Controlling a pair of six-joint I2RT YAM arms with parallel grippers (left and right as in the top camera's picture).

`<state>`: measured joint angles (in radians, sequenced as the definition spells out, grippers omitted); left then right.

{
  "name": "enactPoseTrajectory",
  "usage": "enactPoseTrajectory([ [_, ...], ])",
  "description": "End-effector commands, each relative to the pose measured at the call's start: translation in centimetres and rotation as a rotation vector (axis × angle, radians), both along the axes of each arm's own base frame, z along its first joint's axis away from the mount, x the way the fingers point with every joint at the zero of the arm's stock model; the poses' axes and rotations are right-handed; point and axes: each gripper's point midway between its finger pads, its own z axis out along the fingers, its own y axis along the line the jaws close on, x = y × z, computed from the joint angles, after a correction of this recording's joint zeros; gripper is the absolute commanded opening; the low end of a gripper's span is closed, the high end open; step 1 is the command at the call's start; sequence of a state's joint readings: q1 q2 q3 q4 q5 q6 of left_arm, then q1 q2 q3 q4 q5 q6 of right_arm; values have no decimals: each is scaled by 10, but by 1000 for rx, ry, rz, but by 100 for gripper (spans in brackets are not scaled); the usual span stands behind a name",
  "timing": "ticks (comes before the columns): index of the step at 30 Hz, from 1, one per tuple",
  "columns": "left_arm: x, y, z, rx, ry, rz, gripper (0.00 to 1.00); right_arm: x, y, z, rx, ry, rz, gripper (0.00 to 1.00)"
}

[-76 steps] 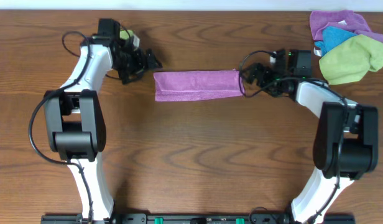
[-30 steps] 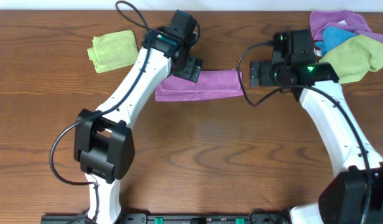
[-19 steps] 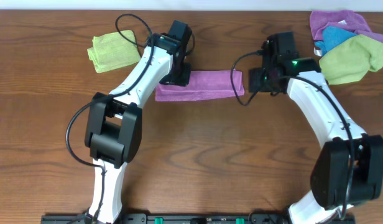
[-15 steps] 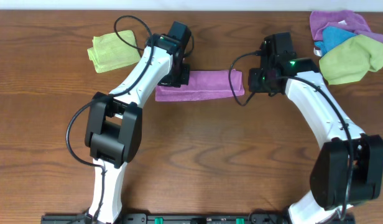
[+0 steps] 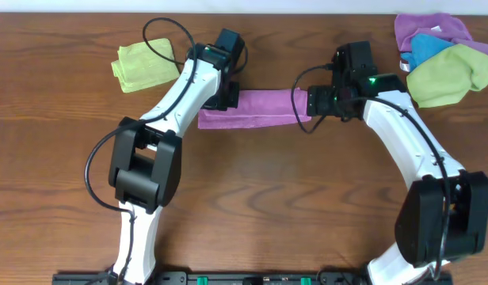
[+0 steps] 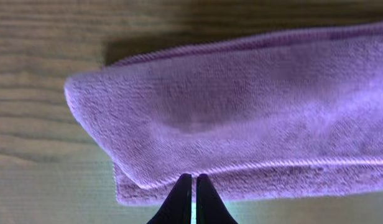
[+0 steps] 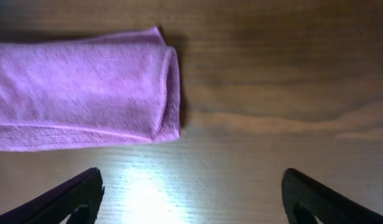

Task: Fold the cloth

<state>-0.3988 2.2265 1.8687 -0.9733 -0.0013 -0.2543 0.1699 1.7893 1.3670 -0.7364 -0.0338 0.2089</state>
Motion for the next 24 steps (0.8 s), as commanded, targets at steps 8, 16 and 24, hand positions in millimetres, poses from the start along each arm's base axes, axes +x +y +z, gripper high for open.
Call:
enactPoseTrajectory([
  [8,1,19,-35,99,48,-54,6,4,7,6,21,-19,7,95],
  [16,0,29,-56,152,82,-48,5,3,-5,-4,17,4,-20,99],
  [24,3,34,-59,150,81,-35,6,-3,-6,-57,252,165,-37,99],
])
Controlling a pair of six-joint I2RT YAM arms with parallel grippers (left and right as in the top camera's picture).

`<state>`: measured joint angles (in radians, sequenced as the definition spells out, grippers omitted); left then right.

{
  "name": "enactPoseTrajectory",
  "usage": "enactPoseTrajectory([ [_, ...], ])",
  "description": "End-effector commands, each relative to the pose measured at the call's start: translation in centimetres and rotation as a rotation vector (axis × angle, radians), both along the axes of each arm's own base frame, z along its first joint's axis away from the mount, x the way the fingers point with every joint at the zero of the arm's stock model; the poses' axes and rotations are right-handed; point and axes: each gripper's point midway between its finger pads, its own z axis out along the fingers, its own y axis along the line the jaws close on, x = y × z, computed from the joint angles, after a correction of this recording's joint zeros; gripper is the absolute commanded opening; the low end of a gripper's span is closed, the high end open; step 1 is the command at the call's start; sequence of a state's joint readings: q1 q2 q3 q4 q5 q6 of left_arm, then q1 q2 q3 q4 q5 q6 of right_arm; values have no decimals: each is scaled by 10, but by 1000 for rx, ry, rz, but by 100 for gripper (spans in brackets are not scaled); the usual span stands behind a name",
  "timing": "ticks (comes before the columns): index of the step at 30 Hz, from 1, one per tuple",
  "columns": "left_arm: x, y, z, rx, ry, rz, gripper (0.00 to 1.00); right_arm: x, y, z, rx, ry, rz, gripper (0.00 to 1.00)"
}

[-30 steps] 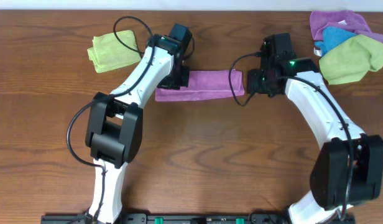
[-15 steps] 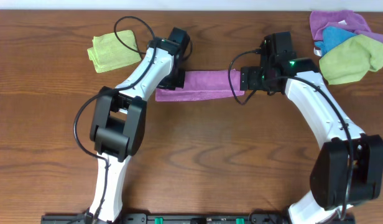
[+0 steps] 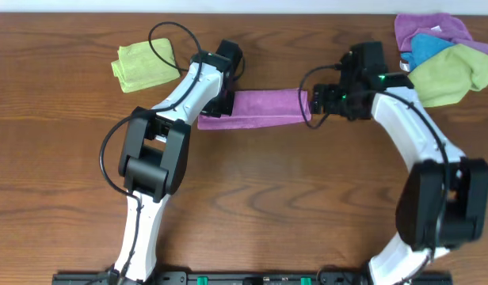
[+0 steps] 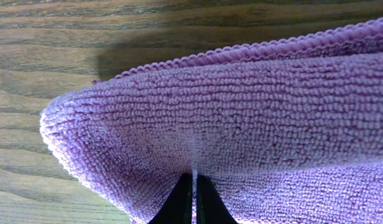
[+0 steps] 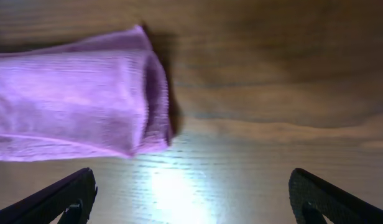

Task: Fold the cloth

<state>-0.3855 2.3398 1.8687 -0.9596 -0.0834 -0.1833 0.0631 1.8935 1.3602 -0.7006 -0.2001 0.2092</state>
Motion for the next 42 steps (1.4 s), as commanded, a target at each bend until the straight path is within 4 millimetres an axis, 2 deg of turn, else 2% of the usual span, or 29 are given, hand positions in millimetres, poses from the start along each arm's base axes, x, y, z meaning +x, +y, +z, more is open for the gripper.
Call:
enactPoseTrajectory([
  [1,2,13,-10,24,17,16,6,-10,11,-24,125,84,9,99],
  [6,2,13,-11,6,22,21,6,-12,24,-38,219,125,27,99],
  [15,1,12,-11,2,23,19,6,3,38,-32,338,65,60,99],
  [23,1,10,-11,-7,28,15,6,-1,27,-63,379,137,12,99],
  [26,0,8,-11,-20,33,11,6,0,29,-70,426,148,13,99],
  [34,1,7,-11,-21,31,3,6,-15,56,-100,573,258,19,99],
  [42,1,7,-11,-21,29,3,6,-21,92,-107,648,282,85,99],
])
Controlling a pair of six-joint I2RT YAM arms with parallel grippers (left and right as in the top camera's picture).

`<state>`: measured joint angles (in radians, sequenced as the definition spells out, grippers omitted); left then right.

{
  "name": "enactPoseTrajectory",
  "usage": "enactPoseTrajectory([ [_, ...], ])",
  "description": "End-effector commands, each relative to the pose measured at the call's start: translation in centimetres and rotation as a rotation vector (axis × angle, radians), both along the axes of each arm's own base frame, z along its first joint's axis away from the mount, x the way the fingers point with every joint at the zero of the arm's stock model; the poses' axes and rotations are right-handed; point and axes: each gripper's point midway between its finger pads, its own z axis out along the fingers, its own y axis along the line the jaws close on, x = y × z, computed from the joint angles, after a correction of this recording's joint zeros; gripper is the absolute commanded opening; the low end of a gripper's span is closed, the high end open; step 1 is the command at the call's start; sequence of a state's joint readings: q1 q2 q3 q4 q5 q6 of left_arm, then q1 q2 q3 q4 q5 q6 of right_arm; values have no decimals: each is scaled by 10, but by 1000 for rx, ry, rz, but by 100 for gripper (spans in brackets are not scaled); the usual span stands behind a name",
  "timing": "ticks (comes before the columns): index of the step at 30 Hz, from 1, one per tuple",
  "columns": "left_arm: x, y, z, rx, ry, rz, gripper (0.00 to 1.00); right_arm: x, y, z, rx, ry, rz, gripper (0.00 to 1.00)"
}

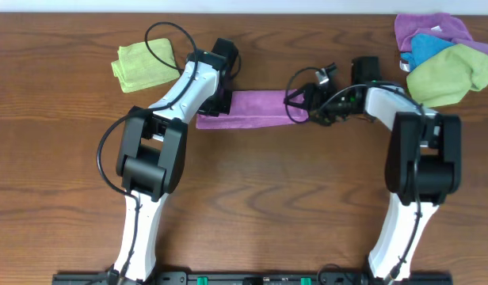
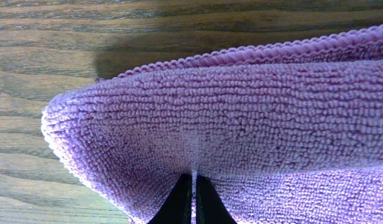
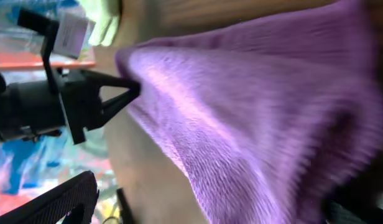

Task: Fold the cloth

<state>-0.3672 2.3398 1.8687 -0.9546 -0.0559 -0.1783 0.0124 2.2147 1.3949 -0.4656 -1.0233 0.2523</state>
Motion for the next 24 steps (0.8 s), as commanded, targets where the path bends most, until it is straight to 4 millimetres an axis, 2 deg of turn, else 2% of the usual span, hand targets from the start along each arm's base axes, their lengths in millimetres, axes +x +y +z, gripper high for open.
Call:
enactPoseTrajectory([
  [1,-1,4,-11,5,23,-9,6,-32,5,-74,-157,169,4,99],
  [6,-2,4,-11,6,24,-10,6,-27,12,-73,-159,147,3,91],
  [19,-2,4,-11,6,25,-13,6,-11,-30,-89,-281,144,-107,89],
  [24,-2,4,-11,6,25,-13,6,0,-32,-88,-284,111,-135,90],
])
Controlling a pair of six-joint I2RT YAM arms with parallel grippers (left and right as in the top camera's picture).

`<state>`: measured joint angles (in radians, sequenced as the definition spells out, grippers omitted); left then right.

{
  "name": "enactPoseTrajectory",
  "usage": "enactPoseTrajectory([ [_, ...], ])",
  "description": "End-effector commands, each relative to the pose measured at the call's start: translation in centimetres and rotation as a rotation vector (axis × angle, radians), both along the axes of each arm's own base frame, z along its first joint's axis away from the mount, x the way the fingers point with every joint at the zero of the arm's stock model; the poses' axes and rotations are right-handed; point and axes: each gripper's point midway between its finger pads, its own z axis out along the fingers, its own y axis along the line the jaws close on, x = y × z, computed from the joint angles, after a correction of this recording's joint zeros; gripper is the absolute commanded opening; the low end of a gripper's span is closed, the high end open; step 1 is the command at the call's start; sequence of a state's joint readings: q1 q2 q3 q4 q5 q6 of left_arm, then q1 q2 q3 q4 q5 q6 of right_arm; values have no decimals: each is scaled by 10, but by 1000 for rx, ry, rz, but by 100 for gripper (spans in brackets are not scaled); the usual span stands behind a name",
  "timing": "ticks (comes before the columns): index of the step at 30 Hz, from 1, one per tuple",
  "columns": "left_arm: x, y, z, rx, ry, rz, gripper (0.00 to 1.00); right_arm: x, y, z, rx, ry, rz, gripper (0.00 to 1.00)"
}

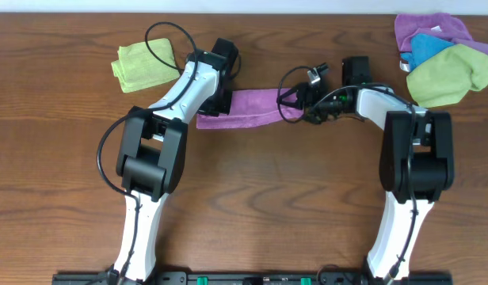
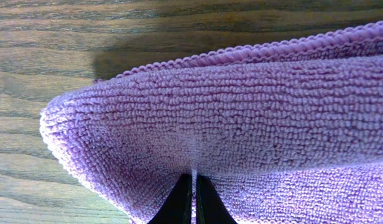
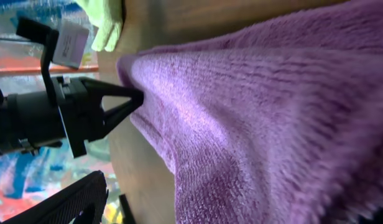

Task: Fold the cloth

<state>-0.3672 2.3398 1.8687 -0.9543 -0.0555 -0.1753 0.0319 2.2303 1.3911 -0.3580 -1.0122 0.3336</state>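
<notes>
The purple cloth (image 1: 248,107) lies as a folded strip at the back middle of the table. My left gripper (image 1: 223,103) is shut on its left end; in the left wrist view the closed fingertips (image 2: 193,180) pinch the cloth (image 2: 241,106). My right gripper (image 1: 295,104) lies turned on its side at the strip's right end. It is open, and the cloth (image 3: 272,112) fills the space between its fingers; one finger (image 3: 79,199) shows at the lower left. The left gripper (image 3: 126,99) shows at the far end of the cloth.
A folded green cloth (image 1: 142,65) lies at the back left, beside the left arm. A pile of purple, blue and green cloths (image 1: 442,55) sits in the back right corner. Bare wooden table (image 1: 268,198) stretches in front of the strip.
The right gripper has moved a little to the left along the strip, and the cloth's right end now sits further left and fills more of the right wrist view. The left gripper has not moved.
At first the left gripper was shut at the strip's left end and the right stood open just off its right end. Then the left sat deeper in the cloth. Later the right wrist was turned on its side with the right end between its fingers, as now.
</notes>
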Motion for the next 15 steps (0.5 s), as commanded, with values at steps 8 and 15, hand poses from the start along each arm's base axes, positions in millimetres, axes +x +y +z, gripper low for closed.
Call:
enactPoseTrajectory([
  [8,-2,4,-11,6,25,-10,6,0,-39,-82,-284,88,-132,85],
  [15,-2,4,-11,6,25,-11,6,-1,-38,-82,-284,90,-130,36],
])
